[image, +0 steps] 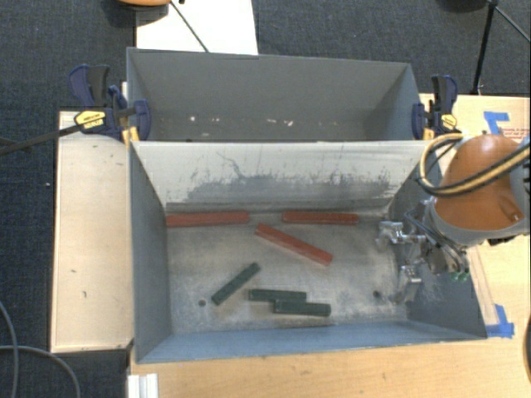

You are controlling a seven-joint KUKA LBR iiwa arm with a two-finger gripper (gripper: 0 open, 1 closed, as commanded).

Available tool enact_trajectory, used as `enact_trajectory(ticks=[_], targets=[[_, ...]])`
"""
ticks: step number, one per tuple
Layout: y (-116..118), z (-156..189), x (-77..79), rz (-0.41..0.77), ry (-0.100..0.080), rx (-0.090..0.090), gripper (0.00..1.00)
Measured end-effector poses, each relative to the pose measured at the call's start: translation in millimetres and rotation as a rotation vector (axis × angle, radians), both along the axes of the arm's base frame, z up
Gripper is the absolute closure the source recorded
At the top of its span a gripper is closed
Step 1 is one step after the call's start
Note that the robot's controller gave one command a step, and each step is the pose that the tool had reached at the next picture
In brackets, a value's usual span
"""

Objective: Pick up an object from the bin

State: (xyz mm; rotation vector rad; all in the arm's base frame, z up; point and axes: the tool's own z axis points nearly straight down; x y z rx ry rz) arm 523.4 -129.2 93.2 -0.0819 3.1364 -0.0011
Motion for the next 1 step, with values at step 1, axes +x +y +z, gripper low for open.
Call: enact_trajectory(ticks=[1], targets=[[-4.8, 6.9, -11.1, -0.024, 0.008, 0.002, 0.00]])
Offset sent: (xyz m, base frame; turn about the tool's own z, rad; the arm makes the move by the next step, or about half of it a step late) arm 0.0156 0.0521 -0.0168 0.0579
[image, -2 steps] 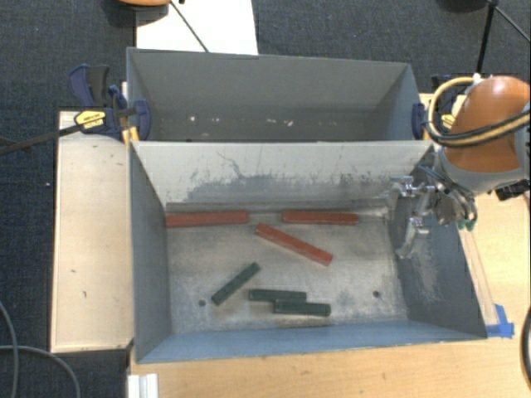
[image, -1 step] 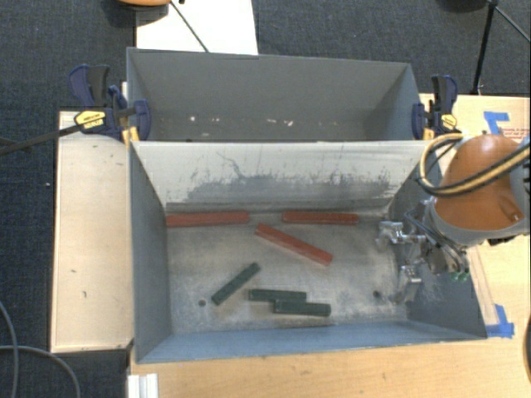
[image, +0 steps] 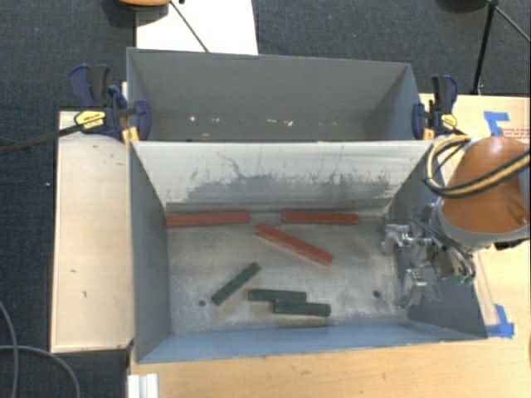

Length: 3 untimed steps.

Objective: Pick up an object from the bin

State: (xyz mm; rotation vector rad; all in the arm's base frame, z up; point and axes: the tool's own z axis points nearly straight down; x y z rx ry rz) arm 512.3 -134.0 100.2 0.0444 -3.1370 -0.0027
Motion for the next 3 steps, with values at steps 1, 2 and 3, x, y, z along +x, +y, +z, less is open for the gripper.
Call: enact_trajectory(ticks=[1, 2, 3], targets=[[39.3, -13.7, 20.8, -0.029, -0.008, -0.002, 0.00], [104.1, 4.4, 47.3, -0.065, -0.004, -0.001, 0.00], [105.8, -30.0, -12.4, -0.088, -0.004, -0.002, 1.00]])
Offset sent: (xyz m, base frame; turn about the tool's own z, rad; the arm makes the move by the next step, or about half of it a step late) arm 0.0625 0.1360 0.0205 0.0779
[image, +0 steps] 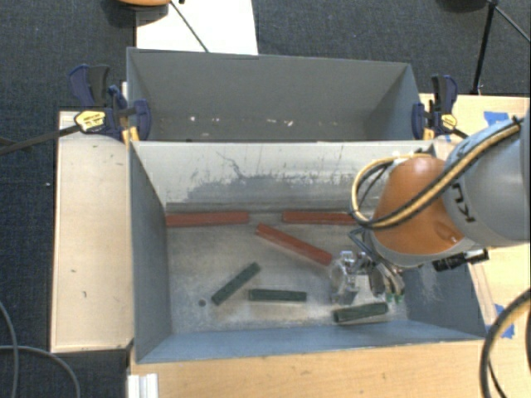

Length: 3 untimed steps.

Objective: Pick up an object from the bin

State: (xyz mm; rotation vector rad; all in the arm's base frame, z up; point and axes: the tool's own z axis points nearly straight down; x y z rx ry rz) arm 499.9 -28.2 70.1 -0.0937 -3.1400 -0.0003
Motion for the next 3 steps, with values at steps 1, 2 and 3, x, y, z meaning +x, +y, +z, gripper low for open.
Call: enact_trajectory(ticks=[1, 2, 3], targets=[[-0.1, 1.9, 3.3, 0.002, -0.012, -0.001, 0.00], [0.1, 2.0, 3.2, 0.004, -0.012, -0.001, 0.00], [50.6, 0.5, 12.4, -0.054, -0.003, -0.001, 0.00]])
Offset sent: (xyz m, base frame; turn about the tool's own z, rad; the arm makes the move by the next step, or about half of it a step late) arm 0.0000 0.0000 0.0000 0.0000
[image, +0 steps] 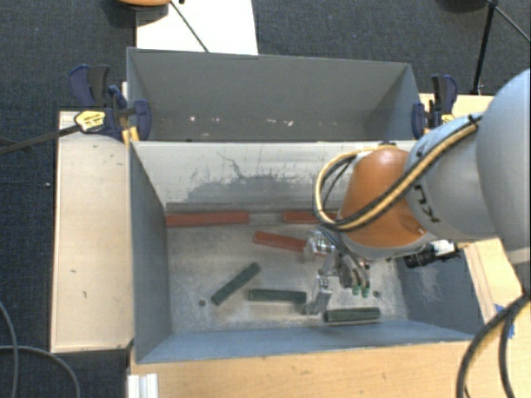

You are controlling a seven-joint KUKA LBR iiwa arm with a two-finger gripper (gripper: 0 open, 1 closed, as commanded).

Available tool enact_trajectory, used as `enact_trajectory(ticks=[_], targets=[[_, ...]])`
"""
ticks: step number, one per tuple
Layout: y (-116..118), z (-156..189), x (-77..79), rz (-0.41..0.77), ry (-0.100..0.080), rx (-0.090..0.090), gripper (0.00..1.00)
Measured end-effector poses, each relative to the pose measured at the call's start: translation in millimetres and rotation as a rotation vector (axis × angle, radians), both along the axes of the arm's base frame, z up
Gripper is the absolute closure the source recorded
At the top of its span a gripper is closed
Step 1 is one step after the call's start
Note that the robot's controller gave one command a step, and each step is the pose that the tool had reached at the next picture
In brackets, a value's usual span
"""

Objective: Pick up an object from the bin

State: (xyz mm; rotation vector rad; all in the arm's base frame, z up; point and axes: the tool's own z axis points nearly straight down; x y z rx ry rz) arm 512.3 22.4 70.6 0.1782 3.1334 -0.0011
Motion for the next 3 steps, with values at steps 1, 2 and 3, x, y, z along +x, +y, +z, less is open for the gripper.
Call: enact_trajectory(ticks=[1, 2, 3], targets=[[25.0, -0.2, -8.5, 0.108, 0.004, 0.001, 1.00], [14.3, -0.3, -11.7, 0.141, 0.005, 0.001, 1.00], [23.6, 169.6, -17.0, 0.153, -0.004, 0.001, 1.00]])
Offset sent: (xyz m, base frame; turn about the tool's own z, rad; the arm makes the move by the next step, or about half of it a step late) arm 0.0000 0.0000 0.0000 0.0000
